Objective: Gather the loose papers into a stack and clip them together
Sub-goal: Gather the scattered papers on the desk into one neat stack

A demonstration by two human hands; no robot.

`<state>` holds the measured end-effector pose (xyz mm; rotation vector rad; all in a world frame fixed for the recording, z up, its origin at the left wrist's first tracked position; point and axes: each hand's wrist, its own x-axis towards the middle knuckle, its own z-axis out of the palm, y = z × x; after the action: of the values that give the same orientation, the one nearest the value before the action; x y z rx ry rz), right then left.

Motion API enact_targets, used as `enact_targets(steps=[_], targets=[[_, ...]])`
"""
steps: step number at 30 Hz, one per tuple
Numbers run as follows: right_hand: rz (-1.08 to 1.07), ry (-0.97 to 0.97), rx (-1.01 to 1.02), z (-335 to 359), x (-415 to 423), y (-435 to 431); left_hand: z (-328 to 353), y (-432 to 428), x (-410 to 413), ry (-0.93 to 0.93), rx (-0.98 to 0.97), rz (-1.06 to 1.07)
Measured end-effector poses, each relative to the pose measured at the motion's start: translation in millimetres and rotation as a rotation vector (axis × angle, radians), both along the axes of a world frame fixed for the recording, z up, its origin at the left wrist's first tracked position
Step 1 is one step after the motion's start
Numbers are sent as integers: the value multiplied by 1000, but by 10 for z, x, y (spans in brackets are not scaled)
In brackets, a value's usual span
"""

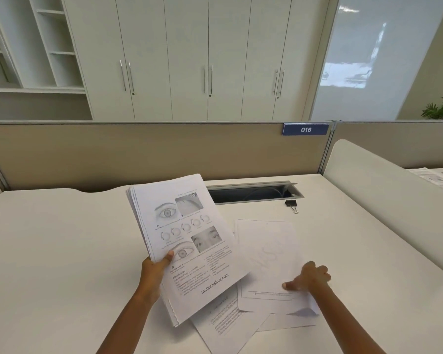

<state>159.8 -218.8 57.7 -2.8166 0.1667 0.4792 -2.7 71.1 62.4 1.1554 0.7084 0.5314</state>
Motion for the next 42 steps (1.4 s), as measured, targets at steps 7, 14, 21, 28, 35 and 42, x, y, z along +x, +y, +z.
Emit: enact_targets(steps=[7,14,21,28,35,42], targets=[[-149,62,477,36,3,6,-59,20,-30,30,-5,-6],[-52,-521,706,489,-33,-1,-85,65,-49,39,-94,-50],[492,-743,251,959,-379,536,-154,-158,27,42,-166,-155],[879,-421,97,471,-915,1121,-221,-362,84,88,-134,-247],[961,-306,62,158,-1094,1272,-294,-391,61,216,-121,-304],[1007,-290,127,53,-1170,1308,-320,-346,65,243,-200,-318]])
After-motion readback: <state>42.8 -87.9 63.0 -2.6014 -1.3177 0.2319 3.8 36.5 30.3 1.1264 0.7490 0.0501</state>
